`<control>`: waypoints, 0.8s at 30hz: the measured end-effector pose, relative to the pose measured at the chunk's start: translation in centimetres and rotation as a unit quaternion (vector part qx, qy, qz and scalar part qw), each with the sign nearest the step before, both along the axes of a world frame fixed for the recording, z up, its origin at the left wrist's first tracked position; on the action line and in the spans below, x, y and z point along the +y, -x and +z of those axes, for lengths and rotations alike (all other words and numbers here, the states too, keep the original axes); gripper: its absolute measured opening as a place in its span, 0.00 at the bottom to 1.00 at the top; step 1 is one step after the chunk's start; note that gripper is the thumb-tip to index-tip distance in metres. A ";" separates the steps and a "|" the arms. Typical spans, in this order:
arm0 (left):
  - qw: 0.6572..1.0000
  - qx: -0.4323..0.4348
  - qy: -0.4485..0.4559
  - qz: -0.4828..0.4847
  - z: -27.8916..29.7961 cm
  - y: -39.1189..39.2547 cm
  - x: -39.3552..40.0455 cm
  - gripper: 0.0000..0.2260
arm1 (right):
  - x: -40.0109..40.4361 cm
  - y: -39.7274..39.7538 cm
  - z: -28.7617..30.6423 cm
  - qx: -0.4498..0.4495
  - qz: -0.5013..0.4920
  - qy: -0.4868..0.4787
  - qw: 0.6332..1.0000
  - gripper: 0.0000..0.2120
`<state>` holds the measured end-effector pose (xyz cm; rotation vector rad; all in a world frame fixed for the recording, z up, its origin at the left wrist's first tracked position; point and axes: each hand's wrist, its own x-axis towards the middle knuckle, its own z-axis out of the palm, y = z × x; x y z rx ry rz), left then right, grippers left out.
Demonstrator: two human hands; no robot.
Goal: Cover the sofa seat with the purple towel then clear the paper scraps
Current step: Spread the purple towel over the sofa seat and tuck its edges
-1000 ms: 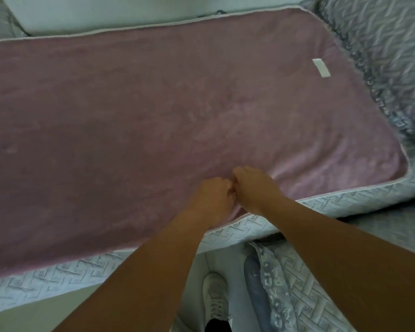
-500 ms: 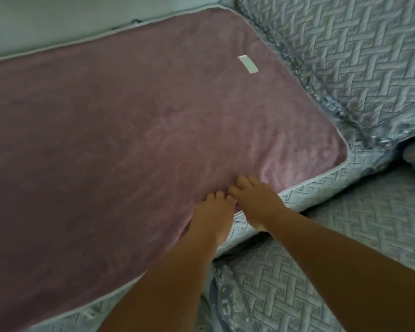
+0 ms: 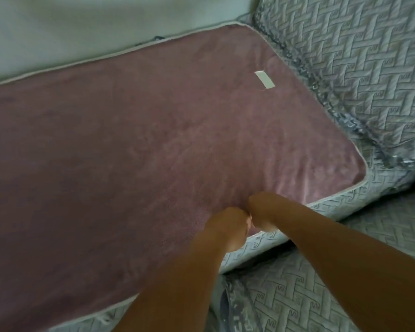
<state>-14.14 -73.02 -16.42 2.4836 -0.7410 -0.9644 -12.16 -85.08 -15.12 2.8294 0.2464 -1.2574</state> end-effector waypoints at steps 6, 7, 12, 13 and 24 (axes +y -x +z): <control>0.991 -0.066 -0.008 0.119 1.0 -1.0 4.7 0.14 | 3.2 -1.3 0.3 -0.058 -0.009 -0.030 0.998 0.12; 0.987 -0.073 -0.020 0.140 1.3 -1.1 5.9 0.15 | 4.1 -1.6 0.5 -0.075 -0.012 -0.050 0.996 0.12; 0.972 -0.065 -0.068 0.217 2.6 -0.2 13.3 0.16 | 10.6 -2.6 1.3 -0.108 0.058 -0.116 0.986 0.14; 0.968 -0.061 -0.078 0.229 2.7 0.2 15.2 0.16 | 12.4 -2.6 1.4 -0.110 0.079 -0.126 0.983 0.15; 0.899 -0.062 -0.110 0.419 2.9 6.4 35.9 0.18 | 34.9 1.1 2.2 -0.091 0.275 -0.184 0.939 0.25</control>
